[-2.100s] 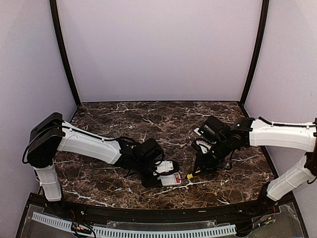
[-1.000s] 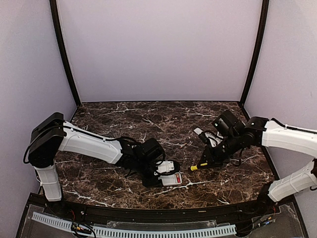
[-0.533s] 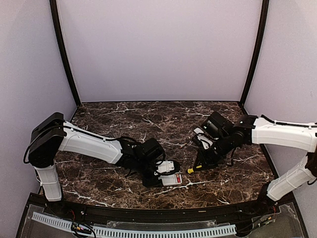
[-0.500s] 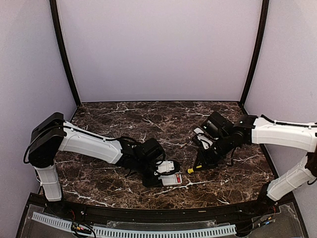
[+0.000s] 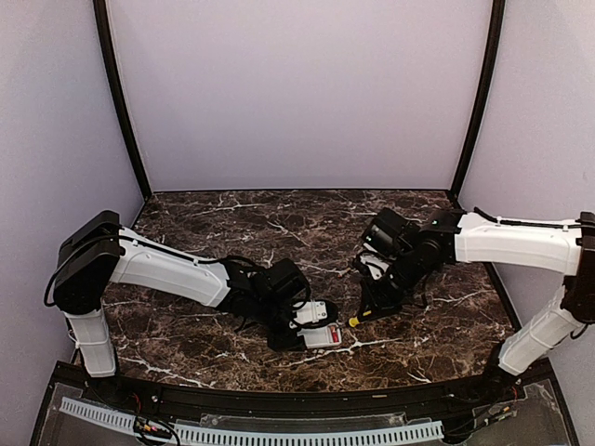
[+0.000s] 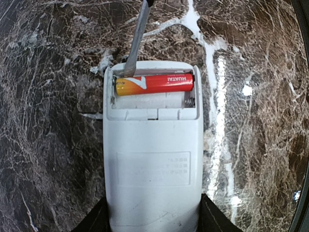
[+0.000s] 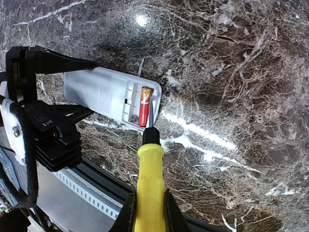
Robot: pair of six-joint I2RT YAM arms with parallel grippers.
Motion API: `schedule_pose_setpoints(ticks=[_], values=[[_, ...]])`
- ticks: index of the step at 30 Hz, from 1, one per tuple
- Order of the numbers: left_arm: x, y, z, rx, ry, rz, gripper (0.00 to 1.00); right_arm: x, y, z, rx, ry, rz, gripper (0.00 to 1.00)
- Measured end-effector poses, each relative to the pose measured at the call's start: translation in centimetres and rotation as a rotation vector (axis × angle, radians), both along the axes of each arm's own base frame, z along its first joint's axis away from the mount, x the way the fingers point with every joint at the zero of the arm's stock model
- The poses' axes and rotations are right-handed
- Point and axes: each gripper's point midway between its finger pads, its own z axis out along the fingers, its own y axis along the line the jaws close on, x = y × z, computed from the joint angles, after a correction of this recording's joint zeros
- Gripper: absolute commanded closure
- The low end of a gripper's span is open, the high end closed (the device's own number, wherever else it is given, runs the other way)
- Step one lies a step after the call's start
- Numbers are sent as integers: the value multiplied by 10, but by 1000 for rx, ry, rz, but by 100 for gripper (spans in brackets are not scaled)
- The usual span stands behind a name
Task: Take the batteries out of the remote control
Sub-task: Remove the battery from the remote control without the battery cover.
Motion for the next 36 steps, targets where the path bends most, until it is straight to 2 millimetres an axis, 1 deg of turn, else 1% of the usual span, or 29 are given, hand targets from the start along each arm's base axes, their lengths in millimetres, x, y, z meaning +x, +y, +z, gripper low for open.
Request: schedule_pose_setpoints(ticks=[5, 9, 17, 24, 34, 36], values=[[0, 0, 0, 1, 0, 1, 63, 0, 2, -2, -3, 1, 3, 100], [0, 1, 0, 2, 3, 4, 63, -1, 3, -10, 27, 2, 3, 100], [0, 0, 0, 2, 0, 0, 63, 1, -9, -15, 192, 39, -52, 100], [0, 0, 0, 3, -1, -3, 63, -3, -19, -18, 319, 89, -86, 100], [0, 1, -1, 5, 0, -3, 63, -4, -18, -18, 362, 99, -89, 100], [0, 0, -1, 5, 0, -3, 63, -6, -11, -13, 406, 110, -65, 100]])
